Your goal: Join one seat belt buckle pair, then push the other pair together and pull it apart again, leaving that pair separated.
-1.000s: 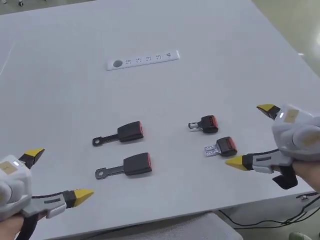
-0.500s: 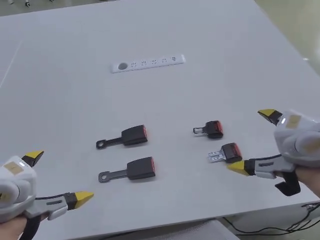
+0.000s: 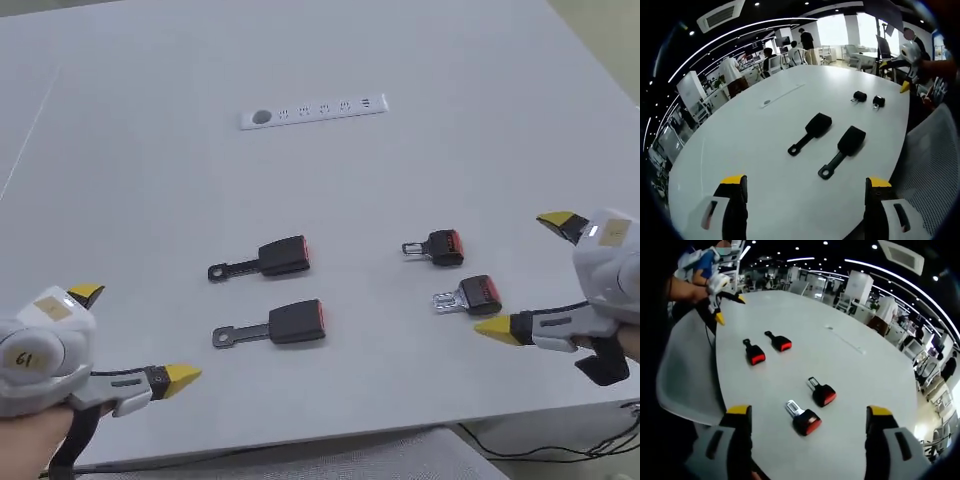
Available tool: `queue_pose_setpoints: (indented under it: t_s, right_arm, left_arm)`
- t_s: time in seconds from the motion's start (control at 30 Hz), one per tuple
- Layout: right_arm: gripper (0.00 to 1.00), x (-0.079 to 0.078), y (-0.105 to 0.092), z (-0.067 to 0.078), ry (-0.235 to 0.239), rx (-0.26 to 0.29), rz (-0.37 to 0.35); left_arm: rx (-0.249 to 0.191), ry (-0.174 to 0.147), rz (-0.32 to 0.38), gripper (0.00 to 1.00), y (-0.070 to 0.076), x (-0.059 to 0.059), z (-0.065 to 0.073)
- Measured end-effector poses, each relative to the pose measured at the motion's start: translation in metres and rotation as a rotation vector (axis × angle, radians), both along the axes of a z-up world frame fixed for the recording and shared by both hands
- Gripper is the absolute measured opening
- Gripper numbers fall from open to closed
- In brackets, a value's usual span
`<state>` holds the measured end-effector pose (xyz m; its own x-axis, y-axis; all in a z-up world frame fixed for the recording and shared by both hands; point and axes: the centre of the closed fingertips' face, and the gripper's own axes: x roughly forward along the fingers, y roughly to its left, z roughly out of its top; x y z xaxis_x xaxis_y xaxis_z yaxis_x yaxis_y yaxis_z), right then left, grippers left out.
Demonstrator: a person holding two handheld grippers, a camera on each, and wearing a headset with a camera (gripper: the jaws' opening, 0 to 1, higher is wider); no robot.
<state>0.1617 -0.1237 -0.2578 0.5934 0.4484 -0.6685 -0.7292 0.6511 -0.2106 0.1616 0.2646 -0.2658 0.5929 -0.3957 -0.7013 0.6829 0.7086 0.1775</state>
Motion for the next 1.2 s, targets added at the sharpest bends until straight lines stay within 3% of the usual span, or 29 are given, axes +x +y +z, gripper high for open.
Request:
queue_pose_setpoints:
  t_s: [0.03,0.07,0.1,0.17,0.27,0.3,0.43,0.5,0.57,0.73,0.87,0.97,1.03,1.1,1.2]
  right_arm:
    - [0.96,0.001,0.000,0.001,-0.001,-0.002,0.003]
    - [0.96,0.002,0.001,0.001,-0.004,0.000,0.005]
    - [0.96,0.002,0.001,0.002,-0.004,-0.001,0.006]
    - [0.96,0.003,0.002,0.002,0.000,0.004,0.001]
    - [0.95,0.002,0.004,0.002,-0.004,0.006,0.013]
    - [0.94,0.002,0.006,0.003,-0.007,0.005,0.021]
    - [0.91,0.001,0.005,0.000,0.005,-0.012,0.028]
    - [0.89,0.000,0.006,-0.001,0.015,-0.005,0.031]
    - [0.89,0.000,0.006,-0.003,0.022,-0.007,0.029]
    - [0.85,-0.005,0.002,-0.021,0.111,-0.007,0.005]
    - [0.80,-0.006,-0.001,-0.028,0.136,-0.012,0.012]
    - [0.71,-0.007,0.000,-0.030,0.135,-0.019,0.034]
    - [0.71,-0.004,-0.002,-0.032,0.132,-0.019,0.034]
    - [0.71,-0.003,-0.001,-0.035,0.139,-0.020,0.033]
    - [0.72,-0.004,0.000,-0.037,0.146,-0.024,0.041]
  left_arm:
    - [0.001,0.006,0.001,1.00,0.000,-0.001,-0.001]
    - [0.029,-0.006,0.029,1.00,0.006,0.002,0.001]
    - [0.028,-0.015,0.025,1.00,0.005,0.002,0.002]
    - [0.002,0.017,0.045,1.00,0.003,0.000,0.001]
    - [0.021,0.023,0.029,1.00,0.002,0.000,-0.002]
    - [0.037,0.010,0.027,1.00,0.003,0.000,-0.001]
    - [0.016,0.024,0.006,0.97,-0.003,-0.004,-0.001]
    - [0.028,0.020,-0.001,0.96,-0.004,-0.005,-0.003]
    - [0.027,0.039,-0.025,0.97,-0.007,-0.007,-0.008]
    - [0.041,0.063,-0.063,0.97,-0.016,-0.005,-0.016]
    - [0.025,0.107,-0.059,0.93,-0.023,-0.005,-0.024]
    - [0.034,0.113,-0.085,0.91,-0.030,-0.007,-0.024]
    - [0.060,0.097,-0.092,0.94,-0.030,-0.003,-0.027]
    - [0.068,0.101,-0.093,0.96,-0.030,0.001,-0.029]
    - [0.077,0.100,-0.097,0.91,-0.032,0.006,-0.031]
